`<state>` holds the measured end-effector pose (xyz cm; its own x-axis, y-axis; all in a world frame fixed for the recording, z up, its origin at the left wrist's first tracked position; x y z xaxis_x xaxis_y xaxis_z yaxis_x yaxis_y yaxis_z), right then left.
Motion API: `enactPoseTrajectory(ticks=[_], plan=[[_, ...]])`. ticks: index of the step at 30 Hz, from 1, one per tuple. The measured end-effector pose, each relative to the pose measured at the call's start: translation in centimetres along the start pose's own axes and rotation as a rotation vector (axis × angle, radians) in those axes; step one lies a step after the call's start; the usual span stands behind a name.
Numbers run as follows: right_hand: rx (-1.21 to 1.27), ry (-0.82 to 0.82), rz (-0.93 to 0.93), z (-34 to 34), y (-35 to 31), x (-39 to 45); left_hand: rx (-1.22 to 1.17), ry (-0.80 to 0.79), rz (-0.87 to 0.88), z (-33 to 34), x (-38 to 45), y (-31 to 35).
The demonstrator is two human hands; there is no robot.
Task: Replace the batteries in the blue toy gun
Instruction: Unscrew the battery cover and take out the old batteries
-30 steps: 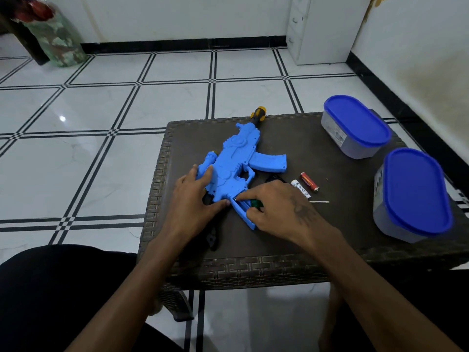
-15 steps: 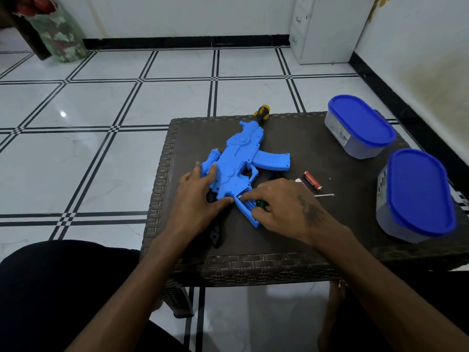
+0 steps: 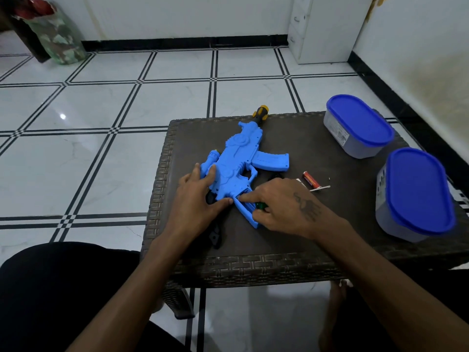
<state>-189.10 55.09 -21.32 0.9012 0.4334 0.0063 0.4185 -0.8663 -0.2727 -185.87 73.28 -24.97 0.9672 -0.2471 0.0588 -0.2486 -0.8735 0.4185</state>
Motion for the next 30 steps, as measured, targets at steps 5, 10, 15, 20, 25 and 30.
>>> enactPoseTrajectory(ticks=[5,10,15,20,25,30], plan=[[-0.011,0.007,-0.021,0.2,0.0,0.0,0.009,0.004,0.007,0.0,0.0,0.1],[-0.007,-0.007,-0.033,-0.2,0.1,0.6,0.023,-0.004,0.006,0.0,0.0,0.1],[0.039,0.003,-0.027,-0.1,0.3,0.8,0.011,-0.009,0.009,0.0,0.0,0.1],[0.066,0.008,-0.024,-0.3,0.3,1.1,0.026,-0.016,0.004,-0.1,-0.1,0.2],[0.095,0.007,0.006,-0.3,0.2,1.2,0.012,-0.020,0.007,-0.2,-0.2,0.2],[0.094,0.005,0.013,-0.4,0.0,1.3,0.013,-0.022,0.008,-0.4,-0.3,0.5]])
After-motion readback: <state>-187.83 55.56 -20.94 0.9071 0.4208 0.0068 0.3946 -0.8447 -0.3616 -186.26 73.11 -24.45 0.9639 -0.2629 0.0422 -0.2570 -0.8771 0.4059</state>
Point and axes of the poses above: each hand's wrist, its own x-axis towards the middle knuckle, its own z-axis out of the palm, y = z × x, the point moved 2 cm from there along x, towards the middle knuckle, and after that the axes turned 5 degrees about x, right-handed, at the moved point
